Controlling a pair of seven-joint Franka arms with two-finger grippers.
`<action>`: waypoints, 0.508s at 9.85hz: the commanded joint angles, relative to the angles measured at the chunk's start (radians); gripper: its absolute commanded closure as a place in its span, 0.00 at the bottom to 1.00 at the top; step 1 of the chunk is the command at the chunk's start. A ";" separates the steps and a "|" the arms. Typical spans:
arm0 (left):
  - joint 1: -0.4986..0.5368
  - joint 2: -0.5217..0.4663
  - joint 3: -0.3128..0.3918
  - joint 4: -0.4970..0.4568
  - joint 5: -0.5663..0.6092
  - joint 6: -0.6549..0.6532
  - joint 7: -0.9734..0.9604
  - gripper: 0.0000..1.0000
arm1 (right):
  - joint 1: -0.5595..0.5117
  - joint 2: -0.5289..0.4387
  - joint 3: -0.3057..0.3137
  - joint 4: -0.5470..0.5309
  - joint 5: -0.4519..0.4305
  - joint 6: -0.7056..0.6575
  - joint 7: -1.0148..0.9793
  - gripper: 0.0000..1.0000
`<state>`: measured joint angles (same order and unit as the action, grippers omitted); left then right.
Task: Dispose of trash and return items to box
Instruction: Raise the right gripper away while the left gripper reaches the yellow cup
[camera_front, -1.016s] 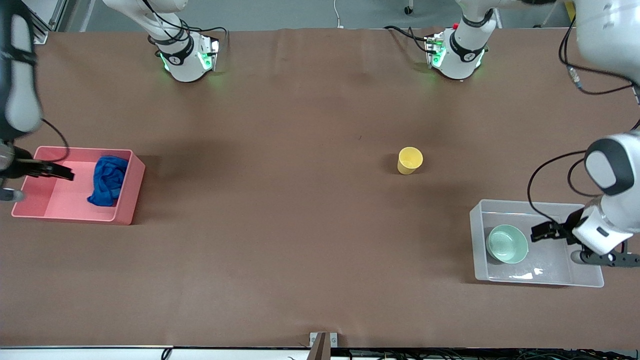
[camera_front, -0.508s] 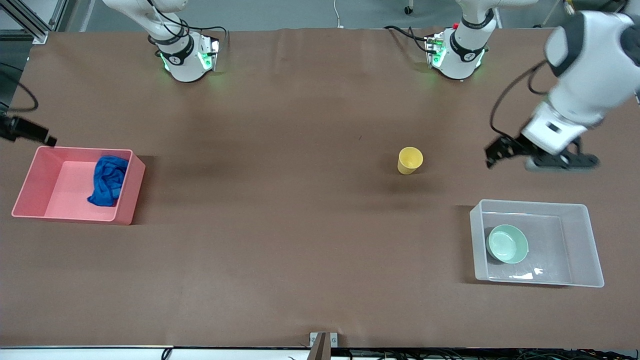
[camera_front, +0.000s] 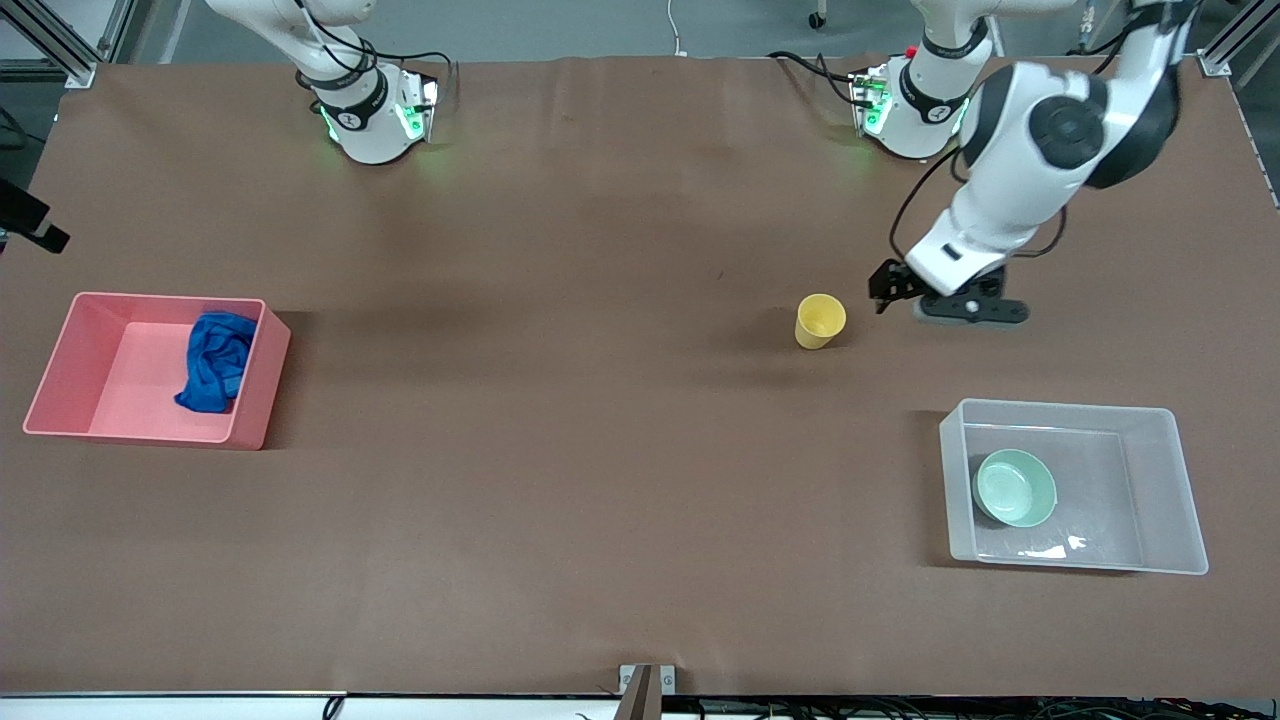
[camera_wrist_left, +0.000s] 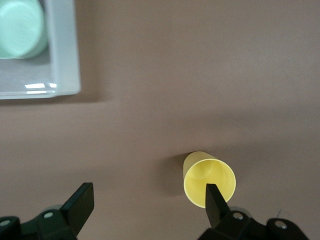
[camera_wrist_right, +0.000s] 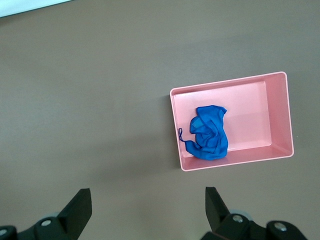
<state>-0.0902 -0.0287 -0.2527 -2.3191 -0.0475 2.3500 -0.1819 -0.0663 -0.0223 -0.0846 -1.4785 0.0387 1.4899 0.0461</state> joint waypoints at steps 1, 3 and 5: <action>0.003 0.133 -0.037 -0.008 -0.011 0.115 -0.007 0.03 | -0.001 0.012 0.005 0.029 -0.014 -0.016 -0.035 0.00; 0.000 0.188 -0.054 -0.045 -0.005 0.204 -0.028 0.05 | -0.001 0.012 0.006 0.030 -0.052 -0.037 -0.052 0.00; -0.002 0.246 -0.057 -0.068 0.002 0.258 -0.028 0.10 | 0.000 0.013 0.006 0.038 -0.046 -0.066 -0.060 0.00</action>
<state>-0.0916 0.1682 -0.3039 -2.3589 -0.0476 2.5577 -0.1991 -0.0652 -0.0152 -0.0819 -1.4599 -0.0023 1.4438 -0.0021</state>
